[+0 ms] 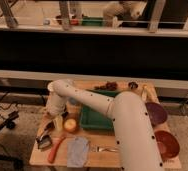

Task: Wipe purple bowl with brush

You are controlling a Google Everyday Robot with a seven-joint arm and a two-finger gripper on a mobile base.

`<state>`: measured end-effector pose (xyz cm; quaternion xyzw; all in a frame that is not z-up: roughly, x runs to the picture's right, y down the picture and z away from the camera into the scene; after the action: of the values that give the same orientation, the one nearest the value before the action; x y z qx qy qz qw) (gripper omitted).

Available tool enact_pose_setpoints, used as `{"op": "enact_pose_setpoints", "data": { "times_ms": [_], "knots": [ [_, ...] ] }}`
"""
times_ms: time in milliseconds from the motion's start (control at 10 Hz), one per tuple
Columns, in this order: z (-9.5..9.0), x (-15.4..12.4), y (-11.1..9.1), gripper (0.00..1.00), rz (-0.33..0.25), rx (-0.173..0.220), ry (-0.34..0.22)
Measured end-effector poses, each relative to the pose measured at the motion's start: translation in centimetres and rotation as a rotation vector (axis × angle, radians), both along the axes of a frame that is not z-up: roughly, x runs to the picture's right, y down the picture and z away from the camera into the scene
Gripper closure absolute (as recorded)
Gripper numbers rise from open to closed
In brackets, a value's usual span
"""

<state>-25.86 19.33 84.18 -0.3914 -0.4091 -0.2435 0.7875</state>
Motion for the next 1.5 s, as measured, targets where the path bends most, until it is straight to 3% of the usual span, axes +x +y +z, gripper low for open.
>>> {"op": "enact_pose_setpoints", "data": {
  "times_ms": [100, 400, 1000, 1200, 1500],
  "knots": [
    [0.0, -0.1, 0.0, 0.05, -0.003, -0.004, -0.012],
    [0.0, -0.3, 0.2, 0.33, -0.013, -0.016, -0.033],
    [0.0, -0.5, 0.4, 0.94, -0.042, -0.025, -0.05],
    [-0.6, -0.5, 0.3, 1.0, -0.054, -0.012, -0.065],
    [-3.4, -1.1, -1.6, 1.0, -0.058, 0.053, -0.107]
  ]
}}
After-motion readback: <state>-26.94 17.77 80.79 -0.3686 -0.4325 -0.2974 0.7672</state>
